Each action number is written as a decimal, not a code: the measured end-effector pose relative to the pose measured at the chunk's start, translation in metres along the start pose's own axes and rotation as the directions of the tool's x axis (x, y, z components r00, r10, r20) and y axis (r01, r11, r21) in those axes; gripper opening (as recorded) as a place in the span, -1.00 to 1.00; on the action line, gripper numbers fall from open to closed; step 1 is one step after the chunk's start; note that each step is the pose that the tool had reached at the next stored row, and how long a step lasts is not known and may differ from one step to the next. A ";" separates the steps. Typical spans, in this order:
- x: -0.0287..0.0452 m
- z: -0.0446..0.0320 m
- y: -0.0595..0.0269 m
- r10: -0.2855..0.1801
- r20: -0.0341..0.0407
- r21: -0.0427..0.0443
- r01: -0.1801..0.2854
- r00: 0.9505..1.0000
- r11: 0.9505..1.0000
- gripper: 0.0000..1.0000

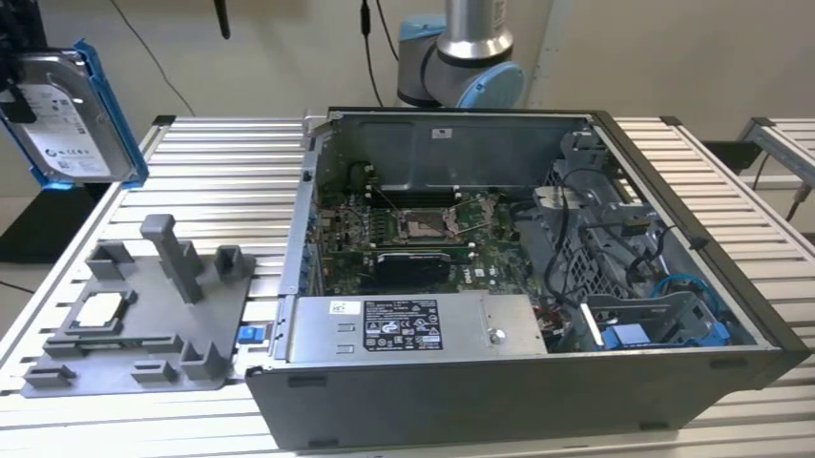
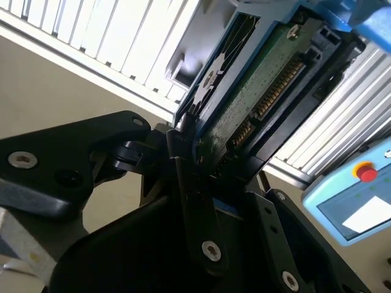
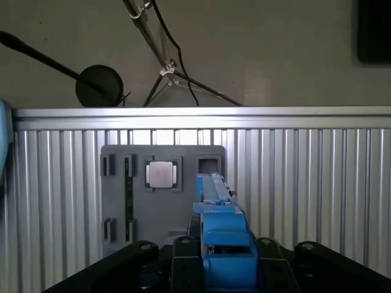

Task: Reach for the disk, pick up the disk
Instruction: 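Pick up the disk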

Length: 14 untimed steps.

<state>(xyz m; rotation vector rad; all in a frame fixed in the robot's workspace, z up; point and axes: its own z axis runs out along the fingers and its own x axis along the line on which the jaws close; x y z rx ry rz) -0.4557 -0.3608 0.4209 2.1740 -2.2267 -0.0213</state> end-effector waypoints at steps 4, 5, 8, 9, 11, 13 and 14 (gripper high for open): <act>0.0001 -0.0071 0.0003 0.000 0.000 0.000 0.000 1.000 1.000 -1.00; 0.0001 -0.0085 0.0003 0.000 0.000 0.000 0.000 1.000 1.000 -1.00; 0.0001 -0.0127 0.0004 0.000 0.000 0.000 0.000 1.000 1.000 -1.00; 0.0002 -0.0143 0.0004 0.000 0.000 0.000 0.000 1.000 1.000 -1.00; 0.0002 -0.0175 0.0005 0.000 0.000 0.000 0.000 1.000 1.000 -1.00; 0.0003 -0.0209 0.0006 0.000 0.000 0.000 0.000 1.000 1.000 -1.00; 0.0003 -0.0228 0.0007 0.000 0.000 0.000 0.000 1.000 1.000 -1.00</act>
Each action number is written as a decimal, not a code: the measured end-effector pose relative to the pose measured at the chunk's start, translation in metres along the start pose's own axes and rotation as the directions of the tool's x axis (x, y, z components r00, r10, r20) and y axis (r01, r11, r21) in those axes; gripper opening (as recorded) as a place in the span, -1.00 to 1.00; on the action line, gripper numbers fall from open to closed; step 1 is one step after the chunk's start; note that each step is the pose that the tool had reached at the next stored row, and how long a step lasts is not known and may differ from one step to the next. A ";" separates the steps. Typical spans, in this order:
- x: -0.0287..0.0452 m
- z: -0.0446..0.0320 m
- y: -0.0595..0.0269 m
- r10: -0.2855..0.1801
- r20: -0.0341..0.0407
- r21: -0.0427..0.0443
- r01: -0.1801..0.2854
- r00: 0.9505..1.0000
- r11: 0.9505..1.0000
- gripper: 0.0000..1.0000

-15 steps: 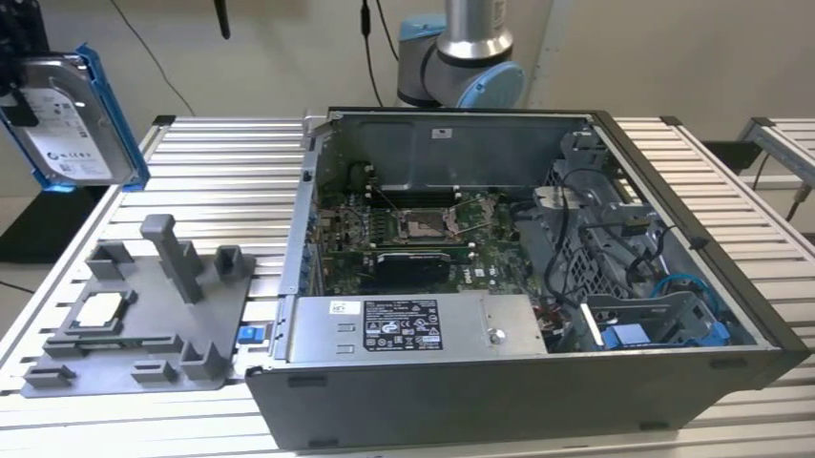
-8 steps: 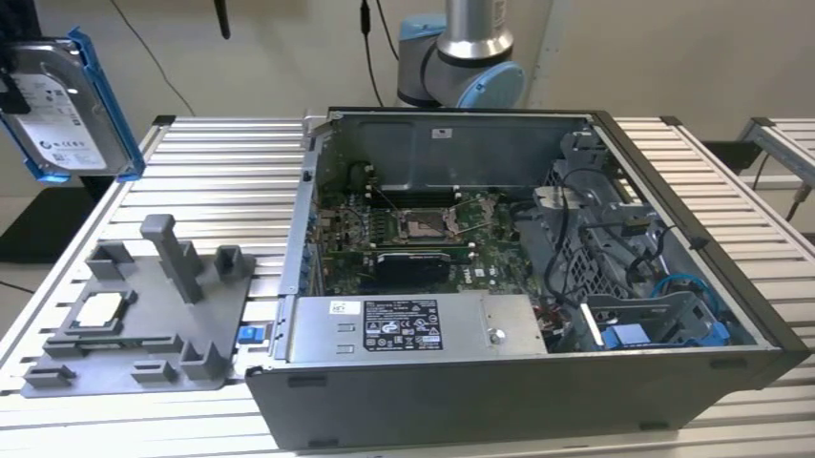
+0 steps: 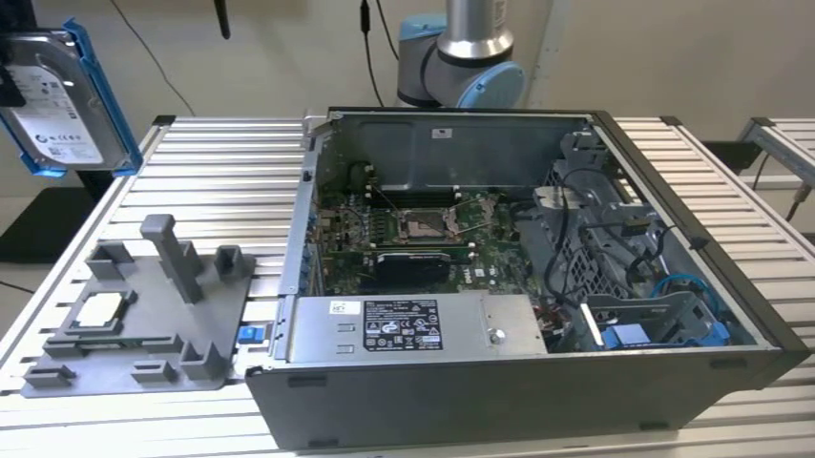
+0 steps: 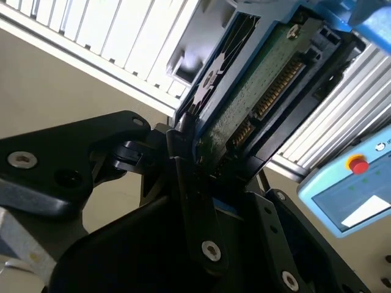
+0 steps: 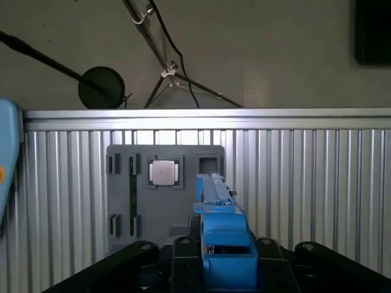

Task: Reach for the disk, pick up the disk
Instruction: 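Pick up the disk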

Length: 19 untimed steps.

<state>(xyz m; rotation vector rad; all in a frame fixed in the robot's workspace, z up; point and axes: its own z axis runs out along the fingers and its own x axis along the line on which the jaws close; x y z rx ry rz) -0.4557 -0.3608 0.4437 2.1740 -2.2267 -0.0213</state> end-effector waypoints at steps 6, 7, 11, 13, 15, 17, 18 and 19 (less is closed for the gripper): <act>0.0002 -0.0148 0.0004 0.000 0.000 0.000 0.000 1.000 1.000 -1.00; 0.0002 -0.0176 0.0005 0.000 0.000 0.000 0.000 1.000 1.000 -1.00; 0.0003 -0.0283 0.0009 0.000 0.000 0.000 0.000 1.000 1.000 -1.00; 0.0004 -0.0341 0.0011 0.000 0.000 0.000 0.000 1.000 1.000 -1.00; 0.0005 -0.0397 0.0012 0.000 0.000 0.000 0.000 1.000 1.000 -1.00; 0.0005 -0.0450 0.0014 0.000 0.000 0.000 0.000 1.000 1.000 -1.00; 0.0005 -0.0478 0.0015 0.000 0.000 0.000 0.000 1.000 1.000 -1.00; 0.0005 -0.0504 0.0015 0.000 0.000 0.000 0.000 1.000 1.000 -1.00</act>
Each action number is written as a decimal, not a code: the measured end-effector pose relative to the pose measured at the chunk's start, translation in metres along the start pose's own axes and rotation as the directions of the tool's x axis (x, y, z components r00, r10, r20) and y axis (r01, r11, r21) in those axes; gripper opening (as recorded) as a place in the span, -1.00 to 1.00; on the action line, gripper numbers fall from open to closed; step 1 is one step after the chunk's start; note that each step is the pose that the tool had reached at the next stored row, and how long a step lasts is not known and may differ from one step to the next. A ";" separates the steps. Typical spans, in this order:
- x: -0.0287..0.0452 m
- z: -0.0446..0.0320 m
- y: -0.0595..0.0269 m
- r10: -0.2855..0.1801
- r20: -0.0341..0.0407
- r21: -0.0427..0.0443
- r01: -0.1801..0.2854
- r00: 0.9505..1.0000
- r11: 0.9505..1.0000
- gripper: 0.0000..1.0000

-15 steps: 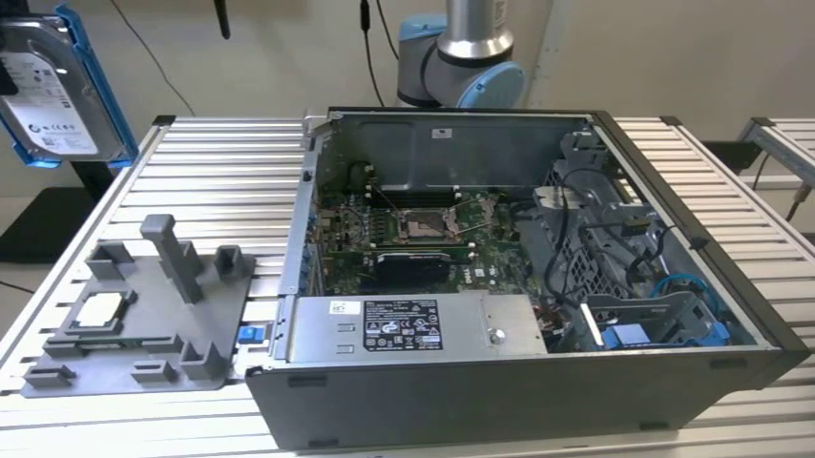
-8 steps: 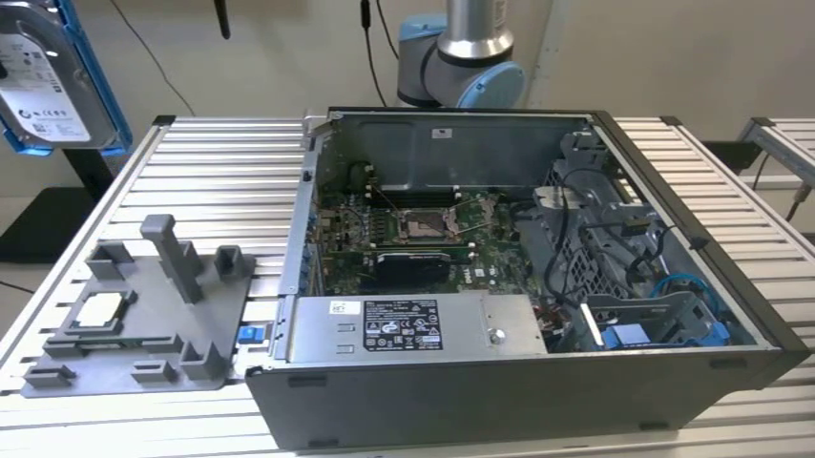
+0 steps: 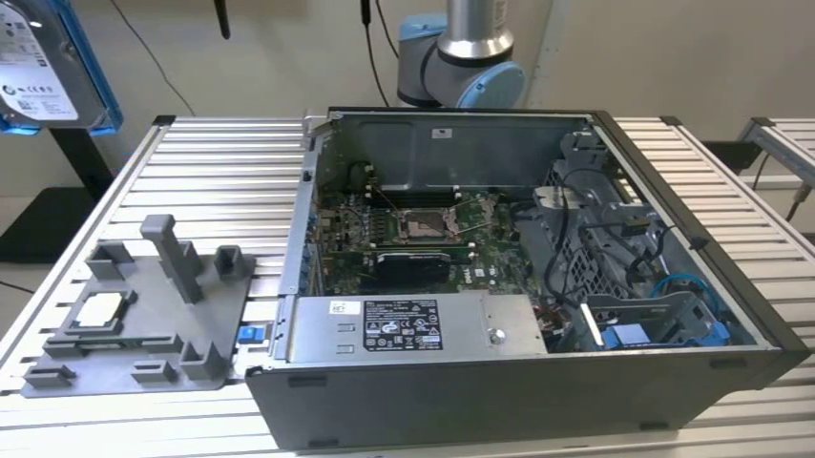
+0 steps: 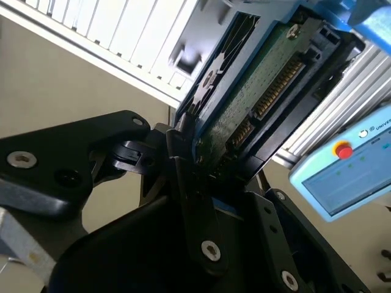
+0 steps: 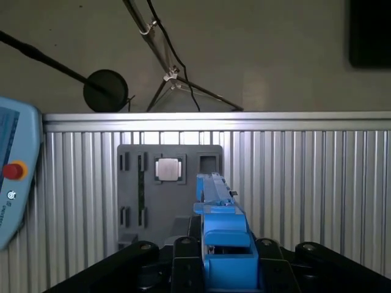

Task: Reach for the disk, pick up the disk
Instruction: 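Pick up the disk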

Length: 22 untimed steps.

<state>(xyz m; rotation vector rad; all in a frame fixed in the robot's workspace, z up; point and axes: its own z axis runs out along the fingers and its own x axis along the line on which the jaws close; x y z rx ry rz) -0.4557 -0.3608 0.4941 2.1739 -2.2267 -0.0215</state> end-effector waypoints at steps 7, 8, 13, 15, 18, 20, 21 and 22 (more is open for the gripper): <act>0.0002 -0.0150 0.0005 0.000 0.000 0.000 0.000 1.000 1.000 -1.00; 0.0002 -0.0167 0.0005 0.000 0.000 0.000 0.000 1.000 1.000 -1.00; 0.0003 -0.0190 0.0006 0.000 0.000 0.000 0.000 1.000 1.000 -1.00; 0.0003 -0.0190 0.0006 0.000 0.000 0.000 0.000 1.000 1.000 -1.00; 0.0003 -0.0190 0.0002 0.000 0.000 0.000 0.000 1.000 1.000 -1.00; 0.0003 -0.0191 -0.0011 0.000 0.000 0.000 0.000 1.000 1.000 -1.00; 0.0003 -0.0191 -0.0018 0.000 0.000 0.000 0.000 1.000 1.000 -1.00; 0.0002 -0.0191 -0.0026 0.000 0.000 0.000 0.000 1.000 1.000 -1.00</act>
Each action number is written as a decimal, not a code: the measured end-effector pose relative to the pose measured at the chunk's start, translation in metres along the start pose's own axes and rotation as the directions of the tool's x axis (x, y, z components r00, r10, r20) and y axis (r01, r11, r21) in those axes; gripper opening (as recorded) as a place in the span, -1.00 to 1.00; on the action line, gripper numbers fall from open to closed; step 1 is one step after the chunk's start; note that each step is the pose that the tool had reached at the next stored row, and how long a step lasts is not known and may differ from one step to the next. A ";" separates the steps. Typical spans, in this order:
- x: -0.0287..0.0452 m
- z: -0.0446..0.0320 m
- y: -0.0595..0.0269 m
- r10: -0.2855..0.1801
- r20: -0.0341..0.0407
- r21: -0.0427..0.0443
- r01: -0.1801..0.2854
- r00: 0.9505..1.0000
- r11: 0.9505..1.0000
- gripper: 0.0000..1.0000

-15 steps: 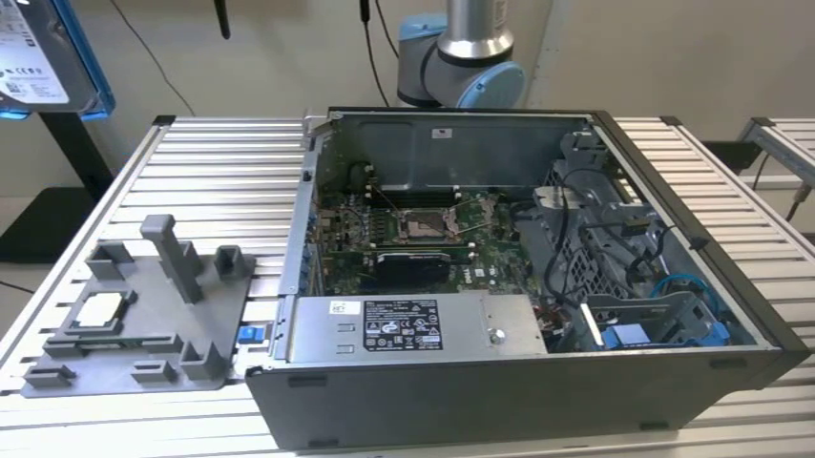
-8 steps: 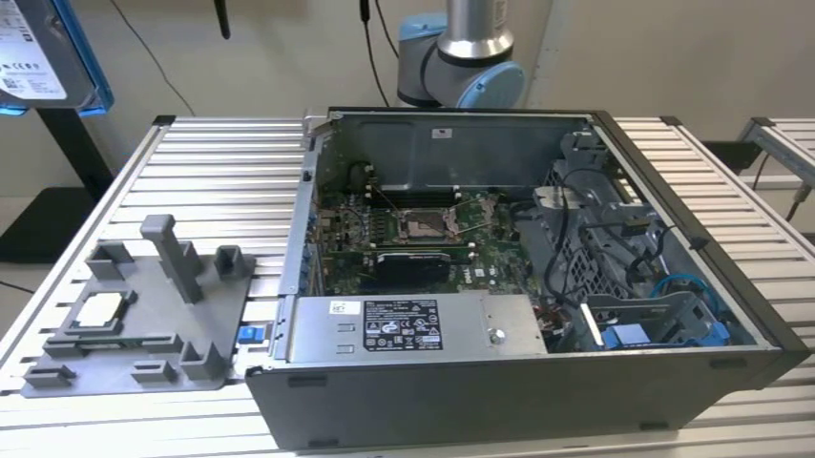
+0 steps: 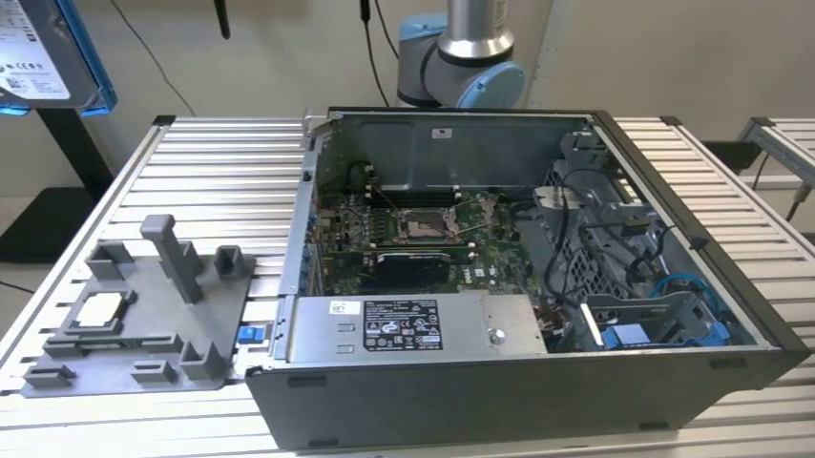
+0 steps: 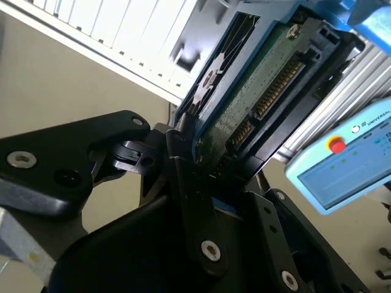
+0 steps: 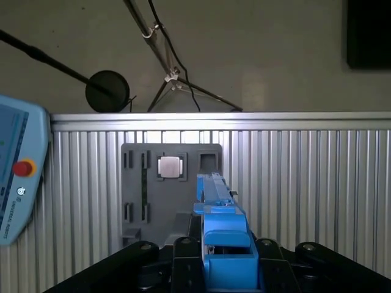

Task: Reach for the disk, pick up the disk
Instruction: 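Pick up the disk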

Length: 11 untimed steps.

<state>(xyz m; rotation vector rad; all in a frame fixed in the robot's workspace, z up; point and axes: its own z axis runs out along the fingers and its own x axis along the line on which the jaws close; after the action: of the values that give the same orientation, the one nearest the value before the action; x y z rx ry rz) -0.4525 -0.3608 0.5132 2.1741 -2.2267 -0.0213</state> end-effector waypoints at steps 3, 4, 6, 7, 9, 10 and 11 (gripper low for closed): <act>-0.0001 -0.0001 -0.0026 0.000 0.000 0.000 0.000 1.000 1.000 -1.00; -0.0001 -0.0001 -0.0037 0.000 0.000 0.000 0.000 1.000 1.000 -1.00; -0.0001 -0.0002 -0.0060 0.000 0.000 0.000 0.000 1.000 1.000 -1.00; -0.0002 -0.0002 -0.0072 0.000 0.000 0.000 0.000 1.000 1.000 -1.00; -0.0002 -0.0003 -0.0101 0.000 0.000 0.000 0.000 1.000 1.000 -1.00; -0.0003 -0.0003 -0.0115 0.000 0.000 0.000 0.000 1.000 1.000 -1.00; -0.0003 -0.0004 -0.0130 0.000 0.000 0.000 0.000 1.000 1.000 -1.00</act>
<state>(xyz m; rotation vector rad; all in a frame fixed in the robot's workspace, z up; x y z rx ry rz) -0.4395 -0.3608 0.5132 2.1741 -2.2267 -0.0213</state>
